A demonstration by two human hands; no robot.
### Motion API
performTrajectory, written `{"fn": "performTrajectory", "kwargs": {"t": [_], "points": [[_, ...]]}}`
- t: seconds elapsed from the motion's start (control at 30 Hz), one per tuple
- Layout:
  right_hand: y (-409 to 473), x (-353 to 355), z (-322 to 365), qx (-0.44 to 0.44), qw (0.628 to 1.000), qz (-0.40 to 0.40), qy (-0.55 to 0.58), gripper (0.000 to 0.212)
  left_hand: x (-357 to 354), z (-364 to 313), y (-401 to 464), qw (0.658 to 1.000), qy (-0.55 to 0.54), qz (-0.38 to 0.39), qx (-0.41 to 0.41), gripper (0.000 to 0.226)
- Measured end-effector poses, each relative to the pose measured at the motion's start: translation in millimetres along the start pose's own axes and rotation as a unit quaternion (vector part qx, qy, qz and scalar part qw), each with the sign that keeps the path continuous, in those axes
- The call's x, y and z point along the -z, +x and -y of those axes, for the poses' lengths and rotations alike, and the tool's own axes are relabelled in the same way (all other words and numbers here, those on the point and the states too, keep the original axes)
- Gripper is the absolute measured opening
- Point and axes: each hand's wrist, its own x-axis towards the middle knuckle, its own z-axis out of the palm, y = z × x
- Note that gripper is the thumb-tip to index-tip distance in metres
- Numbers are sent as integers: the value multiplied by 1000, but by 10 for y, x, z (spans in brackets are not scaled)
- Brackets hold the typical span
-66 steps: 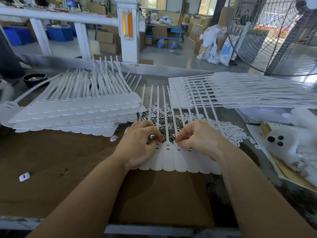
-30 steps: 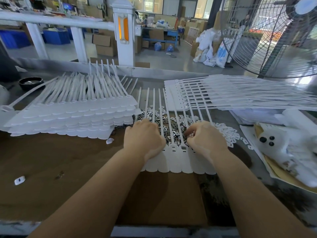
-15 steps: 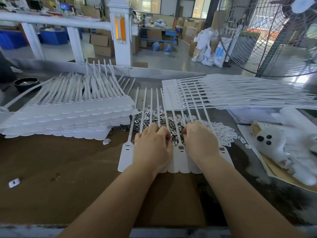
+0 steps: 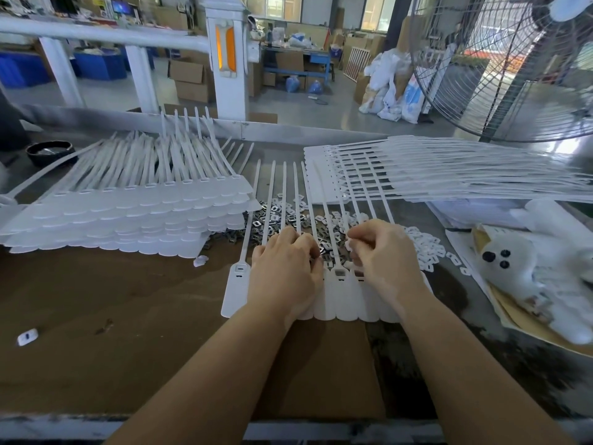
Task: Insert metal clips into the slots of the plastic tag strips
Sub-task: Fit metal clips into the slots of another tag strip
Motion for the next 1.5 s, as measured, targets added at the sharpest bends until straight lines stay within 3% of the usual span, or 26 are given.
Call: {"fn": "performTrajectory", "kwargs": {"t": [0.17, 0.47, 1.13, 1.5], "points": [[-41, 82, 39, 10, 999, 42, 0, 14, 5, 15, 7, 1000, -6, -1, 7, 21], [-50, 139, 123, 49, 979, 171, -102, 17, 22, 7, 8, 1000, -3, 2, 2, 23], [176, 263, 251, 58, 938, 311, -142, 15, 20, 12, 9, 1000, -6, -3, 1, 21], [177, 216, 193, 71, 940, 304, -136, 13, 17, 17, 6, 1000, -1, -5, 1, 21]]}}
